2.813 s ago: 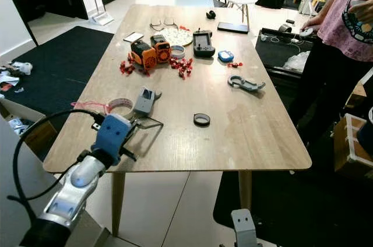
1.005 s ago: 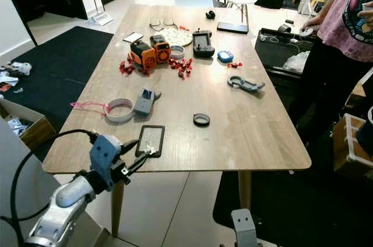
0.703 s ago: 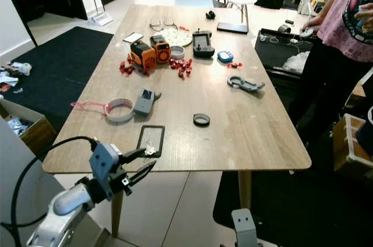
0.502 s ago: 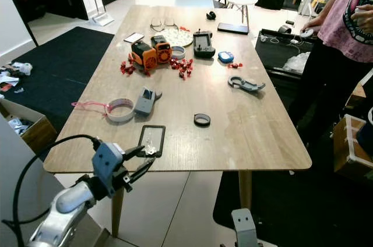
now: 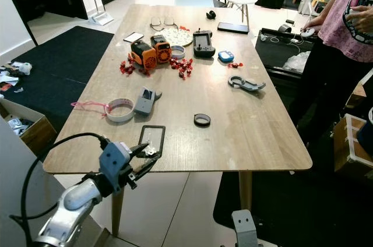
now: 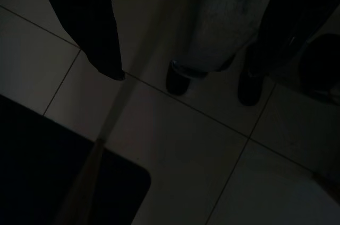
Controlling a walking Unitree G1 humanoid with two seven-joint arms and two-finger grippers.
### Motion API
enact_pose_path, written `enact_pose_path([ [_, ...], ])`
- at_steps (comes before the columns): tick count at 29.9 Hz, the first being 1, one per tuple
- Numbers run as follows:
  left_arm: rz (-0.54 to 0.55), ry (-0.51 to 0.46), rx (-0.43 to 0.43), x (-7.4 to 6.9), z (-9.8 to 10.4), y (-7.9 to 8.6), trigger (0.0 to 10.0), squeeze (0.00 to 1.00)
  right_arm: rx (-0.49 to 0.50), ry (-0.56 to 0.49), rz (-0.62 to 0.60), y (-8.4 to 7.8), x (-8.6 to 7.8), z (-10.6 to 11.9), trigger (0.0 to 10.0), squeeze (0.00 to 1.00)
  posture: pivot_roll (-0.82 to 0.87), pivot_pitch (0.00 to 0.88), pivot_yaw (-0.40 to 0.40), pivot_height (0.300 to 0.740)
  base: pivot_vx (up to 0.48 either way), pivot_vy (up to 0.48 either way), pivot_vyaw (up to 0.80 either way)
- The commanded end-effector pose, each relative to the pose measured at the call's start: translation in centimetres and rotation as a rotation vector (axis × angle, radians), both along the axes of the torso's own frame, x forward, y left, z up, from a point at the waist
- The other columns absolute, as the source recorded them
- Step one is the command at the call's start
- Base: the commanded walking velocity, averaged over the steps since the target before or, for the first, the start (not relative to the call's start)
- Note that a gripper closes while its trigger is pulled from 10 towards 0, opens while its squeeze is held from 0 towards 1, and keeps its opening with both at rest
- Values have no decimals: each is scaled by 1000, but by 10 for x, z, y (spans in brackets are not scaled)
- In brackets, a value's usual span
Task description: Hang keys on a hook
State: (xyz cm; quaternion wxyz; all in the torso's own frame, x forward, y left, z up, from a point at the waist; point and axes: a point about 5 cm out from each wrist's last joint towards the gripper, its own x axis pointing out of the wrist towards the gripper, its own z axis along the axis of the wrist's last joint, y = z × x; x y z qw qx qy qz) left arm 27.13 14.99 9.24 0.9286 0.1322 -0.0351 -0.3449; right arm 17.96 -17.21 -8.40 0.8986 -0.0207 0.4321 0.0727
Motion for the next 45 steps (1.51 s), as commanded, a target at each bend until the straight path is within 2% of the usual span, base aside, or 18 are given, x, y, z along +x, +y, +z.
enact_pose_path([
  [1,21,40,7,1,-10,-4,10000,0,1,12,-9,-2,-6,-2,10000,0,64,92,-29,740,0,0,0],
  [14,87,57,-2,6,-15,-1,10000,0,4,11,-10,-3,-8,-3,10000,0,61,97,-28,740,0,0,0],
  [33,52,59,-19,3,-12,13,10000,0,2,8,-7,-4,-5,-2,10000,0,63,93,-36,740,0,0,0],
  [45,66,60,-26,2,-12,19,10000,0,-1,8,-4,-5,-5,-2,10000,0,64,93,-44,740,0,0,0],
])
